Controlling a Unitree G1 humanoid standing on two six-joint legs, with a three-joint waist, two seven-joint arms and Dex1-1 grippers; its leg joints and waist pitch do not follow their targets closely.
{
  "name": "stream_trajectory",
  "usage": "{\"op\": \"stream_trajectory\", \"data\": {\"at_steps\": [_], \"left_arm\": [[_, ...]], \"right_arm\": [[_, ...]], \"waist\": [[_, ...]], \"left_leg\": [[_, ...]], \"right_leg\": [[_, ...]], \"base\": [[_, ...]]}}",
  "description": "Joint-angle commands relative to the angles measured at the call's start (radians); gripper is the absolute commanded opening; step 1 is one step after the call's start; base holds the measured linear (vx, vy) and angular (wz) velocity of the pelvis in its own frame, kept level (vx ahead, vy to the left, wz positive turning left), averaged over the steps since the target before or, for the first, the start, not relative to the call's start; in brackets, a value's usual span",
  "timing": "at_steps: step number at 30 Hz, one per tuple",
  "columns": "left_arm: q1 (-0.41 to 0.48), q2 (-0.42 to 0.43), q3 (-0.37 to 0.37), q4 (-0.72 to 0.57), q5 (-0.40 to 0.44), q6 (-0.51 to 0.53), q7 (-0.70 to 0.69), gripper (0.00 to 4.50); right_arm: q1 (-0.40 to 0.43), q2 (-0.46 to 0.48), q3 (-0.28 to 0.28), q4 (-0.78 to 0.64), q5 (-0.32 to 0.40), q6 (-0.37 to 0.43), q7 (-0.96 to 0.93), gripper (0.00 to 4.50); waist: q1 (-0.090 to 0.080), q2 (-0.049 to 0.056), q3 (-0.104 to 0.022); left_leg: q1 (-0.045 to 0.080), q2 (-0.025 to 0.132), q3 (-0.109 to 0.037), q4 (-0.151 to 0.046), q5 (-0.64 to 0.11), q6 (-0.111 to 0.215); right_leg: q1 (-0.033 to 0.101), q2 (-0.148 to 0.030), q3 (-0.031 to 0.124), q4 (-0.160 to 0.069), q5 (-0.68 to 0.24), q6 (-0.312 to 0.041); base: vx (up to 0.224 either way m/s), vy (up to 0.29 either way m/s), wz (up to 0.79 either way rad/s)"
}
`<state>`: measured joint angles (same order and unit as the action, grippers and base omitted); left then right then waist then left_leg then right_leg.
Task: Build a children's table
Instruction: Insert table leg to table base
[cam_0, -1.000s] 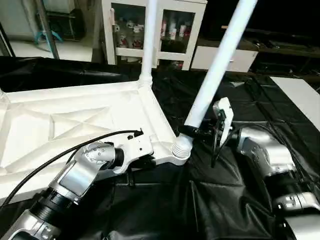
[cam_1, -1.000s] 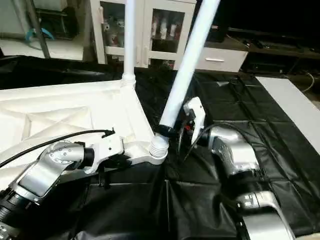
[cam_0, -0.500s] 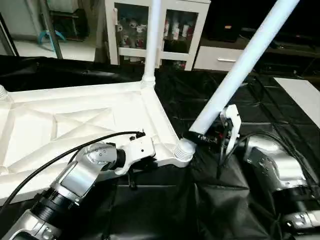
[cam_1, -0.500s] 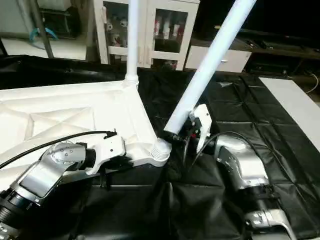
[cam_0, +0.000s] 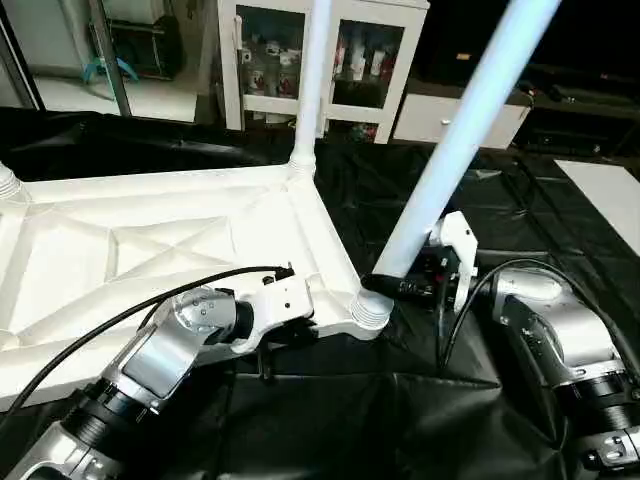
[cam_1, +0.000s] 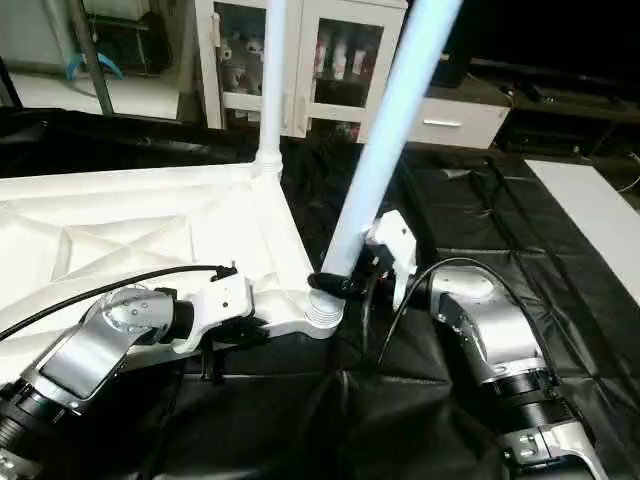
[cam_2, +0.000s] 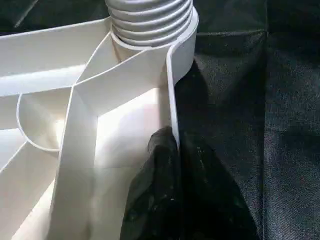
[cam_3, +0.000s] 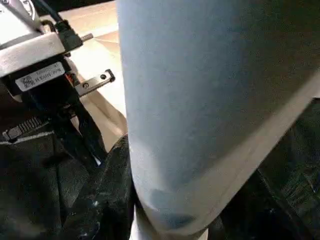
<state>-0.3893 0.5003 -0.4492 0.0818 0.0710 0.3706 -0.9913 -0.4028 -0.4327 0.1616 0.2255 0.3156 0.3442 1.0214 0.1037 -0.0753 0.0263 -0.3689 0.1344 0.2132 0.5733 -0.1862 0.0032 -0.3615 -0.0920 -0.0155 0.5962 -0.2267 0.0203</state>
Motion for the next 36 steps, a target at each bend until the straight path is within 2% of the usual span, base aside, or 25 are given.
{"op": "stream_trajectory", "data": {"at_steps": [1, 3, 6, 8, 9, 11, 19, 22, 25, 26, 27, 28, 30, 32, 33, 34, 35, 36], "left_arm": [[0.023, 0.018, -0.027, 0.043, 0.039, 0.023, 0.007, 0.00], [0.024, 0.018, -0.028, 0.042, 0.038, 0.024, 0.007, 0.00], [0.024, 0.019, -0.028, 0.041, 0.038, 0.024, 0.006, 0.00], [0.024, 0.019, -0.028, 0.042, 0.037, 0.022, 0.005, 0.00], [0.024, 0.019, -0.028, 0.042, 0.036, 0.022, 0.005, 0.00], [0.023, 0.018, -0.028, 0.043, 0.035, 0.021, 0.003, 0.00], [0.026, 0.016, -0.023, 0.047, 0.026, 0.021, 0.007, 0.00], [0.037, 0.000, -0.001, 0.043, 0.003, 0.042, 0.021, 0.00], [0.046, -0.020, 0.015, 0.025, -0.013, 0.080, 0.040, 0.00], [0.047, -0.026, 0.017, 0.023, -0.015, 0.088, 0.046, 0.00], [0.045, -0.076, 0.025, 0.009, -0.021, 0.142, 0.092, 0.00], [0.044, -0.087, 0.026, 0.007, -0.021, 0.152, 0.102, 0.00], [0.038, -0.127, 0.026, 0.004, -0.020, 0.188, 0.136, 0.00], [0.029, -0.155, 0.025, 0.009, -0.015, 0.210, 0.160, 0.00], [0.022, -0.174, 0.025, 0.012, -0.012, 0.225, 0.175, 0.00], [0.007, -0.205, 0.028, 0.027, -0.003, 0.247, 0.207, 0.00], [-0.035, -0.283, 0.044, 0.074, 0.025, 0.296, 0.303, 0.00], [-0.061, -0.331, 0.053, 0.102, 0.034, 0.319, 0.351, 0.00]], "right_arm": [[0.079, -0.009, 0.071, 0.122, -0.091, 0.076, -0.030, 1.81], [0.083, 0.004, 0.063, 0.145, -0.096, 0.067, -0.061, 1.81], [0.092, 0.018, 0.055, 0.167, -0.095, 0.055, -0.096, 1.81], [0.098, 0.024, 0.053, 0.170, -0.097, 0.051, -0.102, 1.81], [0.099, 0.027, 0.052, 0.171, -0.097, 0.049, -0.106, 1.81], [0.101, 0.033, 0.046, 0.171, -0.097, 0.043, -0.116, 1.81], [0.084, 0.052, 0.023, 0.180, -0.096, 0.013, -0.173, 1.81], [0.062, 0.075, -0.006, 0.207, -0.109, -0.005, -0.255, 1.81], [0.042, 0.099, -0.028, 0.238, -0.124, -0.022, -0.334, 1.81], [0.038, 0.103, -0.031, 0.243, -0.126, -0.025, -0.344, 1.81], [0.008, 0.137, -0.055, 0.285, -0.138, -0.045, -0.434, 1.81], [0.002, 0.144, -0.060, 0.293, -0.139, -0.049, -0.451, 1.81], [-0.023, 0.171, -0.077, 0.328, -0.144, -0.064, -0.517, 1.81], [-0.044, 0.186, -0.086, 0.357, -0.150, -0.074, -0.561, 1.81], [-0.059, 0.195, -0.089, 0.379, -0.153, -0.083, -0.590, 1.81], [-0.081, 0.208, -0.095, 0.408, -0.157, -0.097, -0.628, 1.81], [-0.127, 0.236, -0.105, 0.461, -0.159, -0.110, -0.698, 1.81], [-0.152, 0.252, -0.109, 0.492, -0.161, -0.110, -0.742, 1.81]], "waist": [[-0.012, 0.019, -0.025], [-0.014, 0.019, -0.024], [-0.023, 0.019, -0.024], [-0.027, 0.019, -0.023], [-0.028, 0.021, -0.023], [-0.029, 0.020, -0.024], [-0.029, 0.020, -0.024], [-0.034, 0.020, -0.022], [-0.048, 0.022, -0.019], [-0.056, 0.023, -0.018], [-0.066, 0.030, -0.017], [-0.073, 0.031, -0.017], [-0.092, 0.040, -0.015], [-0.097, 0.047, -0.010], [-0.099, 0.053, -0.009], [-0.099, 0.056, -0.006], [-0.088, 0.059, -0.006], [-0.057, 0.056, -0.011]], "left_leg": [[0.037, 0.103, -0.058, -0.096, -0.407, -0.108], [0.037, 0.103, -0.059, -0.098, -0.434, -0.116], [0.042, 0.102, -0.069, -0.101, -0.553, -0.144], [0.043, 0.102, -0.075, -0.102, -0.589, -0.148], [0.043, 0.102, -0.076, -0.102, -0.599, -0.149], [0.044, 0.102, -0.077, -0.103, -0.615, -0.149], [0.042, 0.103, -0.075, -0.104, -0.603, -0.147], [0.039, 0.101, -0.079, -0.106, -0.627, -0.152], [0.038, 0.099, -0.089, -0.107, -0.691, -0.166], [0.037, 0.098, -0.094, -0.109, -0.726, -0.168], [0.038, 0.100, -0.099, -0.113, -0.756, -0.179], [0.032, 0.098, -0.104, -0.116, -0.766, -0.185], [0.031, 0.095, -0.110, -0.129, -0.851, -0.203], [0.027, 0.095, -0.109, -0.141, -0.886, -0.204], [0.021, 0.095, -0.110, -0.154, -0.925, -0.208], [0.014, 0.095, -0.093, -0.177, -0.956, -0.211], [-0.001, 0.097, -0.065, -0.210, -0.960, -0.203], [-0.027, 0.098, -0.016, -0.261, -0.922, -0.204]], "right_leg": [[-0.019, -0.065, 0.036, -0.077, -0.226, -0.152], [-0.021, -0.064, 0.035, -0.079, -0.253, -0.146], [-0.031, -0.066, 0.034, -0.090, -0.372, -0.113], [-0.034, -0.067, 0.034, -0.094, -0.415, -0.100], [-0.035, -0.067, 0.034, -0.096, -0.424, -0.097], [-0.038, -0.067, 0.035, -0.098, -0.433, -0.089], [-0.040, -0.065, 0.036, -0.096, -0.396, -0.096], [-0.041, -0.066, 0.034, -0.098, -0.436, -0.089], [-0.045, -0.067, 0.029, -0.103, -0.517, -0.077], [-0.045, -0.065, 0.025, -0.108, -0.551, -0.068], [-0.043, -0.063, 0.020, -0.107, -0.545, -0.071], [-0.038, -0.062, 0.014, -0.105, -0.534, -0.072], [-0.031, -0.050, -0.007, -0.104, -0.499, -0.073], [-0.022, -0.046, -0.019, -0.101, -0.479, -0.073], [-0.011, -0.037, -0.033, -0.095, -0.461, -0.070], [-0.007, -0.023, -0.046, -0.077, -0.428, -0.081], [0.012, -0.006, -0.061, -0.039, -0.376, -0.094], [0.045, 0.008, -0.067, 0.052, -0.300, -0.102]], "base": [[0.000, 0.000, 0.00], [0.000, 0.000, 0.00], [0.000, 0.000, 0.00], [0.000, 0.000, 0.00], [0.000, 0.000, 0.00], [0.000, 0.000, 0.00], [0.000, 0.000, 0.00], [0.000, 0.000, 0.00], [0.000, 0.000, 0.00], [0.000, 0.000, 0.00], [0.000, 0.000, 0.00], [-0.046, 0.042, -0.18], [-0.052, 0.052, -0.19], [-0.060, 0.047, -0.16], [-0.064, 0.044, -0.16], [-0.072, 0.023, -0.05], [-0.105, -0.007, 0.11], [-0.105, -0.007, 0.11]]}}
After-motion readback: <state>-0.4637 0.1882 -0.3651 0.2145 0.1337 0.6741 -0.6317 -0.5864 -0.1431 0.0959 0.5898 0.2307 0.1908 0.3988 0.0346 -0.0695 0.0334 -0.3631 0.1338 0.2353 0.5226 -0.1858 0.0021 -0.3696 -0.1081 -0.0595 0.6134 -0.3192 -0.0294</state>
